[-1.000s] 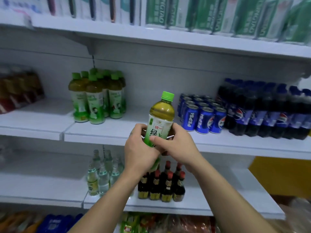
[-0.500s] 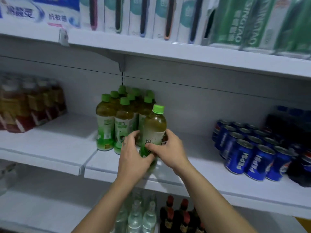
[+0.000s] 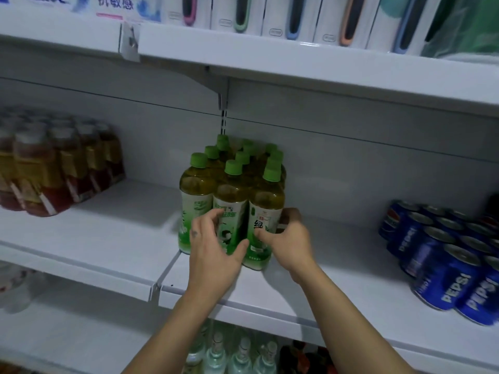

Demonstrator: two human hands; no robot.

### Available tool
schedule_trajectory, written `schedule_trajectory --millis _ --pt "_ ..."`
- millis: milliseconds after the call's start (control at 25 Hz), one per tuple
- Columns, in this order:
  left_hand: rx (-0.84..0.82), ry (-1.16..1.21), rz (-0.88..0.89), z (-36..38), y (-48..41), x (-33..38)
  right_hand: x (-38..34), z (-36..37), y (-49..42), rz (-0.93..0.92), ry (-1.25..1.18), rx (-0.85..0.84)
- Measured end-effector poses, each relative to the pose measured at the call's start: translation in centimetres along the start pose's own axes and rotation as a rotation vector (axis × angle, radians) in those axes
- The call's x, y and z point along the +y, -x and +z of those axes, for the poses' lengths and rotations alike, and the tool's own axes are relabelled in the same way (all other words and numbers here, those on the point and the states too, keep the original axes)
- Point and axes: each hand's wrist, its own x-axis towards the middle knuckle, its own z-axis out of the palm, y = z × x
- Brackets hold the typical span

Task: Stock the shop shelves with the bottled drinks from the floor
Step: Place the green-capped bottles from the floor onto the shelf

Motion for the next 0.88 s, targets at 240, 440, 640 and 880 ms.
schedule_trajectory --millis 240,440,640,880 --pt "-0.010 0.009 -0.013 0.5 0.6 0.0 0.0 0.0 0.0 0.027 -0.017 -0.028" --pt "-0.064 0.039 -0.021 0.8 2.7 0.8 1.2 0.2 2.9 0.035 -0.058 -0.063" --pt "-0.138 0.119 -0.064 1.2 7.3 2.8 3.1 -2.1 8.1 -0.011 0.023 0.034" --pt "-0.288 0.216 -0.034 4.4 16.5 8.0 7.4 -10.8 17.6 -0.017 0.115 0.136"
